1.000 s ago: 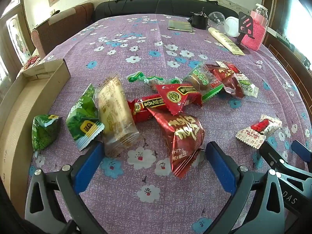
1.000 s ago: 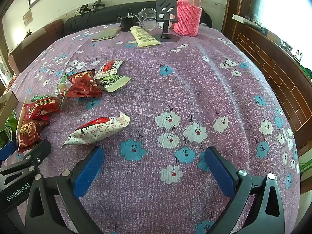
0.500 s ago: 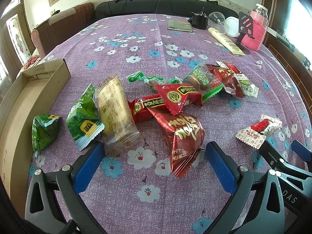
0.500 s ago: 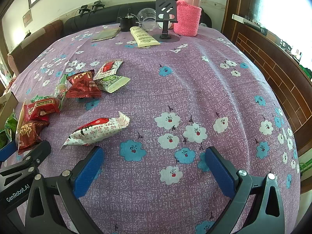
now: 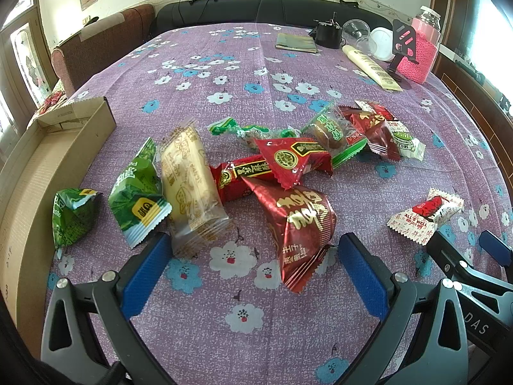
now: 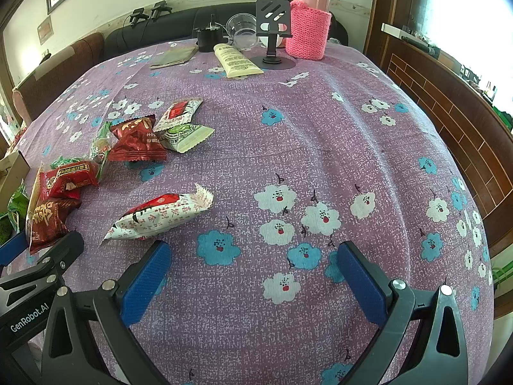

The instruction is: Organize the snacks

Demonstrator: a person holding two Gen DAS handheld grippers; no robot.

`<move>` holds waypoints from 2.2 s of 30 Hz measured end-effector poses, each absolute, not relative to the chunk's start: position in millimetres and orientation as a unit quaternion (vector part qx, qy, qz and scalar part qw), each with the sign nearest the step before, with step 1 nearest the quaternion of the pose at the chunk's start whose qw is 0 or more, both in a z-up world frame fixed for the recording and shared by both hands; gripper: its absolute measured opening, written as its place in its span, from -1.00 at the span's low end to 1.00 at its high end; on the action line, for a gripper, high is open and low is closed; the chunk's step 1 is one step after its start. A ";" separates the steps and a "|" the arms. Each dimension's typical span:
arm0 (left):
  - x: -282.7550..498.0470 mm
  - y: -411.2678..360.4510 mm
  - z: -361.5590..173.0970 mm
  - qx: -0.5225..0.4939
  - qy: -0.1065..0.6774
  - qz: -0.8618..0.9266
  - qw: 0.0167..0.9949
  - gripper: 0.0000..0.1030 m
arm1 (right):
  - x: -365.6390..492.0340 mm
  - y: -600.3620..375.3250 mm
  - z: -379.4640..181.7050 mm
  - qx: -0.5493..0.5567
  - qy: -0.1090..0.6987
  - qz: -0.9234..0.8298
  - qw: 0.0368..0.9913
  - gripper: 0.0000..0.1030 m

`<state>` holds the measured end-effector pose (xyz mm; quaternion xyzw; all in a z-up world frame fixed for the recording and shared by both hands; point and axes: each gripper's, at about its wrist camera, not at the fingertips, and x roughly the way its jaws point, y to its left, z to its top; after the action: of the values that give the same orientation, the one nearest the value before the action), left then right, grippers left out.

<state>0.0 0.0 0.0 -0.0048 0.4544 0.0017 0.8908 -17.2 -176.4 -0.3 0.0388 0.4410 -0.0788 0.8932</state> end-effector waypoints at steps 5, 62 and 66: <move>0.0 0.1 0.0 -0.005 0.454 0.002 0.891 1.00 | -17.3 -176.4 -0.3 0.039 0.441 -0.079 0.893 1.00; -36.3 61.3 61.9 -0.046 0.480 -0.101 0.870 0.38 | -35.8 -173.0 41.3 0.053 0.434 -0.017 0.899 0.81; -33.0 86.0 65.8 -0.070 0.486 -0.098 0.866 0.19 | -21.8 -158.0 41.5 0.098 0.461 0.046 0.881 0.46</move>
<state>-33.0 86.0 65.8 -0.0701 0.4857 -0.0984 0.8658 -21.8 -158.0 41.5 0.0978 0.4605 0.0458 0.8811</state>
